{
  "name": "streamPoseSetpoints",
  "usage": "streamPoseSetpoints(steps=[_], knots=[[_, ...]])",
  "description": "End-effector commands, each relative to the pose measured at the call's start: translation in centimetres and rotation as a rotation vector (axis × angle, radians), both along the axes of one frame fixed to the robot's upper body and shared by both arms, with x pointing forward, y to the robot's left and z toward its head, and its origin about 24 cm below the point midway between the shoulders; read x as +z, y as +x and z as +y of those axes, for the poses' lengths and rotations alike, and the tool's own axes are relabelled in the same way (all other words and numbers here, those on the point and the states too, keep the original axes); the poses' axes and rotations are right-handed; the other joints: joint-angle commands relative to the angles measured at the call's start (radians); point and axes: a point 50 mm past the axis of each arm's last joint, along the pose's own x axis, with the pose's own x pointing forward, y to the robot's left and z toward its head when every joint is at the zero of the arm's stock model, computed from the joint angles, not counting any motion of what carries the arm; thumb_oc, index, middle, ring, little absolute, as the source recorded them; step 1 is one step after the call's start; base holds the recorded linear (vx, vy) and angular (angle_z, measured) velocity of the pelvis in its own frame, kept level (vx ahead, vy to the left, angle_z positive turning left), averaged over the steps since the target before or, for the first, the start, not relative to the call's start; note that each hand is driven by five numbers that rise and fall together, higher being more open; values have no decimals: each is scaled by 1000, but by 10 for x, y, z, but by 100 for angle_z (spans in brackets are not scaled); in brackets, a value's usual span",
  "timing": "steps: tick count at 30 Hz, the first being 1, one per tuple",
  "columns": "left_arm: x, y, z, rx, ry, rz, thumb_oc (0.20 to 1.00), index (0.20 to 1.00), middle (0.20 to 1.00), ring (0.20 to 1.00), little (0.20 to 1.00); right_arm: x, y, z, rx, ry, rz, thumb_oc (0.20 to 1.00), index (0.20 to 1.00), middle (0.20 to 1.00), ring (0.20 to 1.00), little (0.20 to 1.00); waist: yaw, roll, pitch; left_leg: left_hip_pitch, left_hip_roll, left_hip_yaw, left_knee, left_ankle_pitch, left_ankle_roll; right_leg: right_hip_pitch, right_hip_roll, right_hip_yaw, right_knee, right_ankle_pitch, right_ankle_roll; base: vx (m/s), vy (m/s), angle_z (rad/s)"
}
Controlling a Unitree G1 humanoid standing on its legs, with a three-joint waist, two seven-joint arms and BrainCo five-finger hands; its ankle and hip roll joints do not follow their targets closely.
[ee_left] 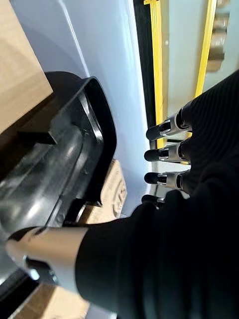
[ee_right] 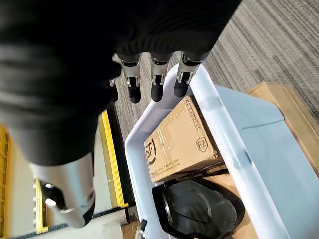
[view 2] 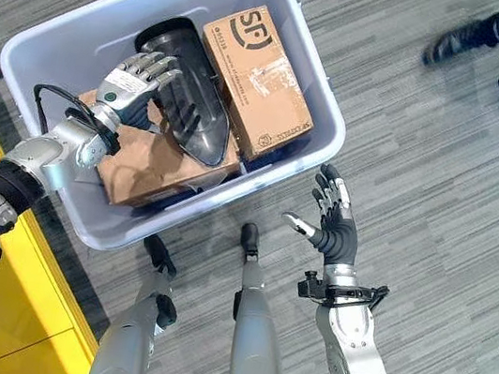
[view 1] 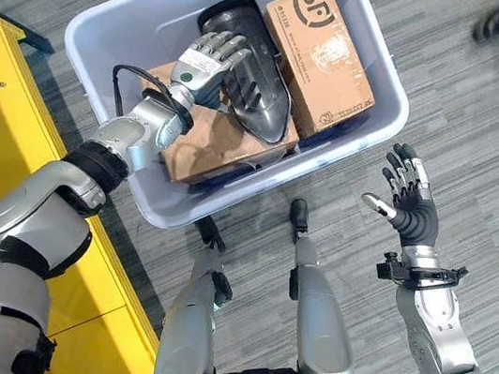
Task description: Move parts from the plastic box to the shelf.
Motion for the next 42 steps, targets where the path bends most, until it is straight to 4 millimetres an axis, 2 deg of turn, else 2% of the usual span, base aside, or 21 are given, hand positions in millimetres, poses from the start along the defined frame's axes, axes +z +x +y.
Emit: streamPoseSetpoints(steps=[1,3,6,9,10,24,27,30,31,42], knots=[[52,2,31,114,102,-116,1000,1000,1000,1000,1000,34,-4,-21,-46,-14,-173,1000,1000,1000,1000,1000,-26,23,-1,14,9,-39,157,-167,-49,-8,-70,26,172,-170,105,10,17,-4],[57,3,45,184,205,-106,1000,1000,1000,1000,1000,34,-4,-23,-41,-18,-172,1000,1000,1000,1000,1000,-35,29,2,9,9,-32,157,-167,-50,-15,-69,29,174,-169,107,13,17,-6],[65,4,54,243,316,-86,1000,1000,1000,1000,1000,34,-4,-24,-46,-18,-169,1000,1000,1000,1000,1000,-37,36,10,-1,7,-28,162,-171,-49,-30,-67,35,179,-169,108,10,7,-3],[70,3,56,250,327,-88,1000,1000,1000,1000,1000,35,-3,-26,-49,-19,-168,1000,1000,1000,1000,1000,-39,41,13,-5,8,-25,162,-171,-50,-37,-67,37,182,-169,108,6,6,-1],[74,3,63,286,343,-83,1000,1000,1000,1000,1000,34,-3,-27,-49,-18,-163,1000,1000,1000,1000,1000,-45,44,15,-11,6,-20,162,-172,-48,-46,-66,41,184,-167,109,15,11,-5],[84,3,82,402,325,-62,1000,1000,1000,1000,1000,33,-1,-29,-44,-14,-148,1000,1000,1000,1000,1000,-63,51,20,-44,3,3,166,-180,-46,-100,-57,65,197,-163,110,11,7,-4],[100,3,81,420,325,-100,1000,1000,1000,1000,1000,32,-3,-31,-49,-12,-144,1000,1000,1000,1000,1000,-73,50,21,-63,4,12,170,-184,-44,-125,-53,76,198,-158,111,23,10,-11],[103,3,82,431,330,-102,1000,1000,1000,1000,1000,32,-3,-32,-49,-13,-142,1000,1000,1000,1000,1000,-74,50,21,-73,4,14,176,-188,-44,-136,-51,82,202,-157,111,12,4,-5],[110,1,85,443,335,-111,1000,1000,1000,1000,1000,32,-3,-33,-48,-17,-138,1000,1000,1000,1000,1000,-79,50,21,-82,6,18,181,-193,-42,-148,-48,87,204,-156,111,14,4,-3],[125,-5,97,512,350,-138,1000,1000,1000,1000,1000,30,-7,-35,-37,0,-127,1000,1000,1000,1000,1000,-95,55,21,-144,6,34,212,-216,-38,-215,-38,108,217,-149,111,12,4,-6]])
